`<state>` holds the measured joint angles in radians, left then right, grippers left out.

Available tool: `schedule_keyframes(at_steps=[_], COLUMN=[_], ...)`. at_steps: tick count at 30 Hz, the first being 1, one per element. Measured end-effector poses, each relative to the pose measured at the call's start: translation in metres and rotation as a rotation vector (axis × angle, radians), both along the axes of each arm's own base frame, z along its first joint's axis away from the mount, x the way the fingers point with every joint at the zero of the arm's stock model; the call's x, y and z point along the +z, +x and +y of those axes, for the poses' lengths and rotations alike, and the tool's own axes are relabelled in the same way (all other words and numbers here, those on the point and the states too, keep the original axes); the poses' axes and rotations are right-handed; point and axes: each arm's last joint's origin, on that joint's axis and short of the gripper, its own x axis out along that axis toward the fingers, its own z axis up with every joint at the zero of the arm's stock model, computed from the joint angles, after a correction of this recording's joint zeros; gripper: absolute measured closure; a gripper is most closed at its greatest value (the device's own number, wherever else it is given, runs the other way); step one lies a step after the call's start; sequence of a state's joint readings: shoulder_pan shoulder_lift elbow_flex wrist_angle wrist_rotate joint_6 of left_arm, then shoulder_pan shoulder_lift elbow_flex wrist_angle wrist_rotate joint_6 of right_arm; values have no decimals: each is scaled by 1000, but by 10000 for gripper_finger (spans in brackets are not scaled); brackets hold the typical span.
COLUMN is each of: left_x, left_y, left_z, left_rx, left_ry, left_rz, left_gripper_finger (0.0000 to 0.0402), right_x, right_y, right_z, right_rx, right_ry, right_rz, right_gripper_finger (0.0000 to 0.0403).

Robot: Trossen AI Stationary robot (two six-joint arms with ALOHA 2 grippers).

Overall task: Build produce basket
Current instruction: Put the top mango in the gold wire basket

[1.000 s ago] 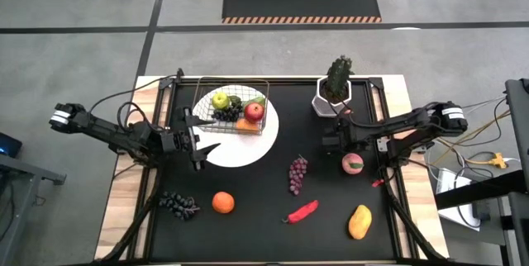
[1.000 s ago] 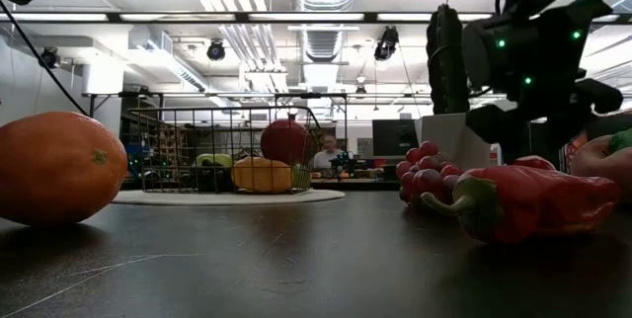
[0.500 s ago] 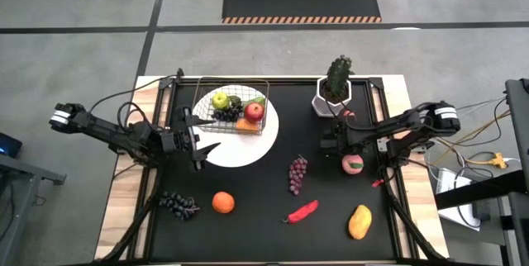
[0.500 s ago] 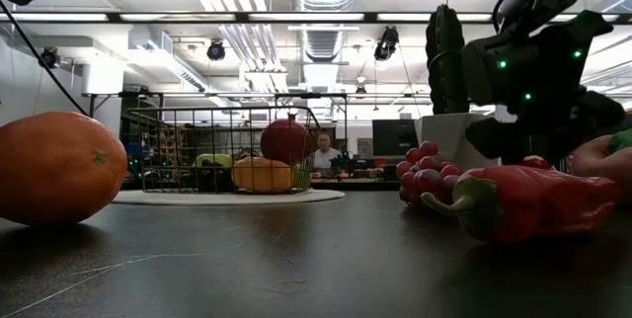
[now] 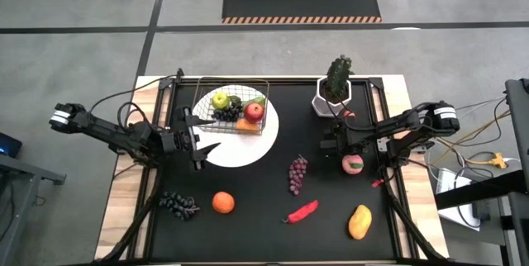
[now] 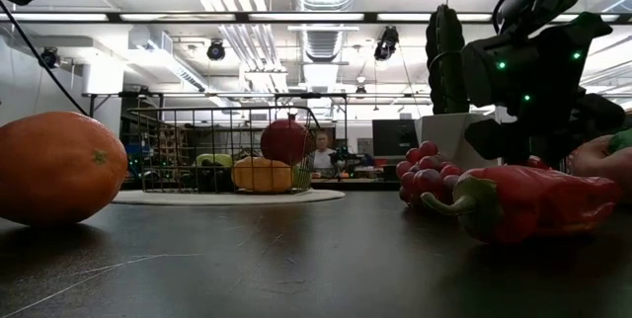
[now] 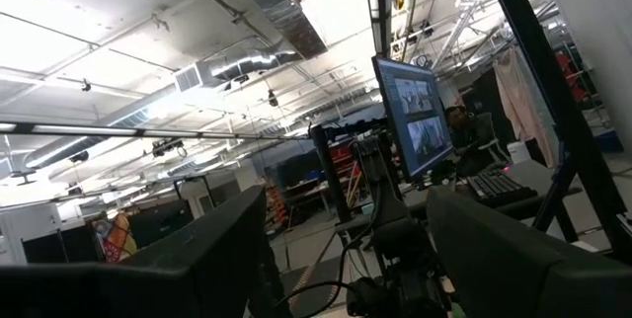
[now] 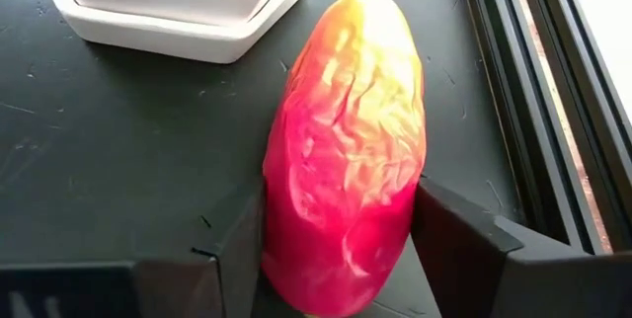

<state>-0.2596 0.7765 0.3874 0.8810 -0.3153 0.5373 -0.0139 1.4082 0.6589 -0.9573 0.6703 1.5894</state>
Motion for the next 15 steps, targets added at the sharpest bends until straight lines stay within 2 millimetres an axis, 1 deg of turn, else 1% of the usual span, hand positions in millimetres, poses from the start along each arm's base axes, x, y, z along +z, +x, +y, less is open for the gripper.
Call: schedule_keyframes(at_steps=[4,8,11,15], left_x=[0,0,0,0], left_y=[0,0,0,0], left_z=[0,0,0,0], left_rx=[0,0,0,0], left_ry=[1,1,0,0], left_rz=[1,1,0,1], left_gripper_finger=[139,139,139,139], right_x=[0,6,15,32], right_y=[0,-1,1,6], right_z=[0,1,3,5], right_rx=[-1,15,60,154], right_ry=[11,59,116,204], right_rz=[0,-7,-28,-69], right_gripper_finger=[197,198,198,199])
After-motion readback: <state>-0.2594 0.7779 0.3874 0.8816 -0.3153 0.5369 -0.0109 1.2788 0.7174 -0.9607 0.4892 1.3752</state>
